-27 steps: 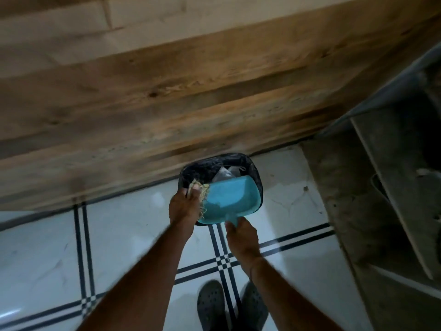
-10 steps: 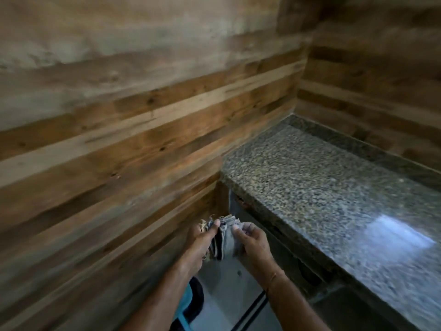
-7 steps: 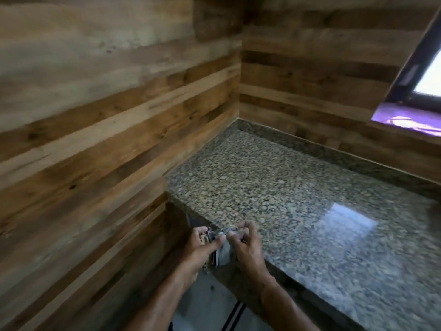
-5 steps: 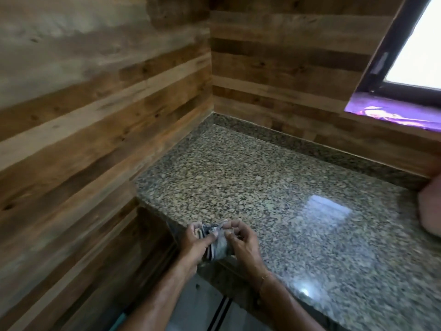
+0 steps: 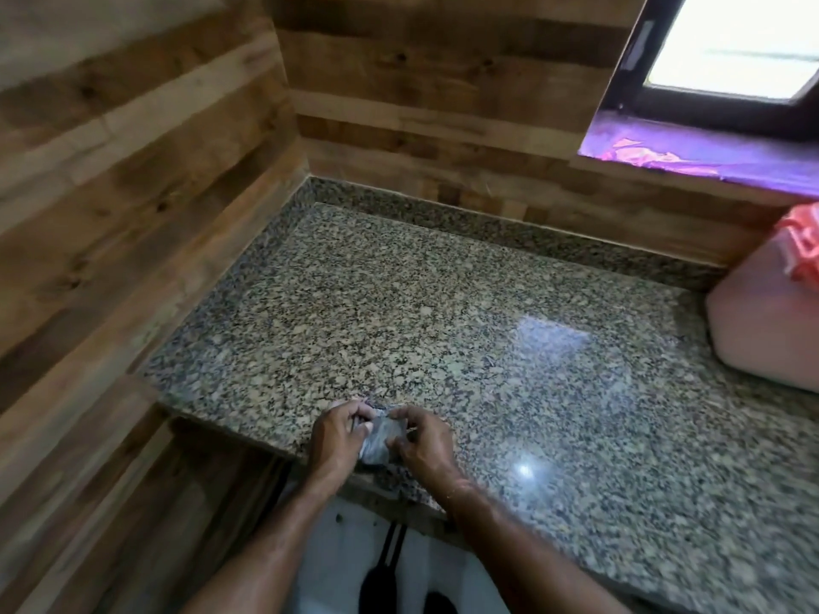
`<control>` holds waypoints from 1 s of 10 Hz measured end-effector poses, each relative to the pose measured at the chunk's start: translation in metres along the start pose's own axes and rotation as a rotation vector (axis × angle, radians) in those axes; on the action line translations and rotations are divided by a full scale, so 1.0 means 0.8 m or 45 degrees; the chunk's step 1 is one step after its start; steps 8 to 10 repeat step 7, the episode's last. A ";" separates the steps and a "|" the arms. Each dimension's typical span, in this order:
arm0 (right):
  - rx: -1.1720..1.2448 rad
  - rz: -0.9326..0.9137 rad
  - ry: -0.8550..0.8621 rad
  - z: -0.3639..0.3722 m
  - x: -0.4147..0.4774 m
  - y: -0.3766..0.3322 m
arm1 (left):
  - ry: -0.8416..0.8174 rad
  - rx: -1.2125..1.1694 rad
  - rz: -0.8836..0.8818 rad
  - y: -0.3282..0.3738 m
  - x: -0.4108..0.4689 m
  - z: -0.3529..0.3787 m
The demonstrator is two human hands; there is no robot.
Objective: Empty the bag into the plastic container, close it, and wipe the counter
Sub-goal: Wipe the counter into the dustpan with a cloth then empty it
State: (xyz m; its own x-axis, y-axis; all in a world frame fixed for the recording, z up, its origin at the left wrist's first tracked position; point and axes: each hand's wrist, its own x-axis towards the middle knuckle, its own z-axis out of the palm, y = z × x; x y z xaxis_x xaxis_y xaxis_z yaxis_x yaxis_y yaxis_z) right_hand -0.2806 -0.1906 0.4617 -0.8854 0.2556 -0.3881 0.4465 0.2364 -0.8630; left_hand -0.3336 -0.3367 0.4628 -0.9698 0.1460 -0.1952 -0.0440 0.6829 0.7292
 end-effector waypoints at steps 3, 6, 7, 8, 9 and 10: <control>-0.819 -0.213 0.028 0.062 0.034 0.007 | -0.185 0.564 0.055 -0.070 0.050 -0.032; -0.902 -0.258 0.104 0.069 0.035 0.008 | -0.158 0.469 0.171 -0.084 0.053 -0.046; -0.853 -0.230 0.174 0.051 0.028 0.011 | -0.015 0.506 0.207 -0.067 0.055 -0.050; -0.853 -0.230 0.174 0.051 0.028 0.011 | -0.015 0.506 0.207 -0.067 0.055 -0.050; -0.853 -0.230 0.174 0.051 0.028 0.011 | -0.015 0.506 0.207 -0.067 0.055 -0.050; -0.853 -0.230 0.174 0.051 0.028 0.011 | -0.015 0.506 0.207 -0.067 0.055 -0.050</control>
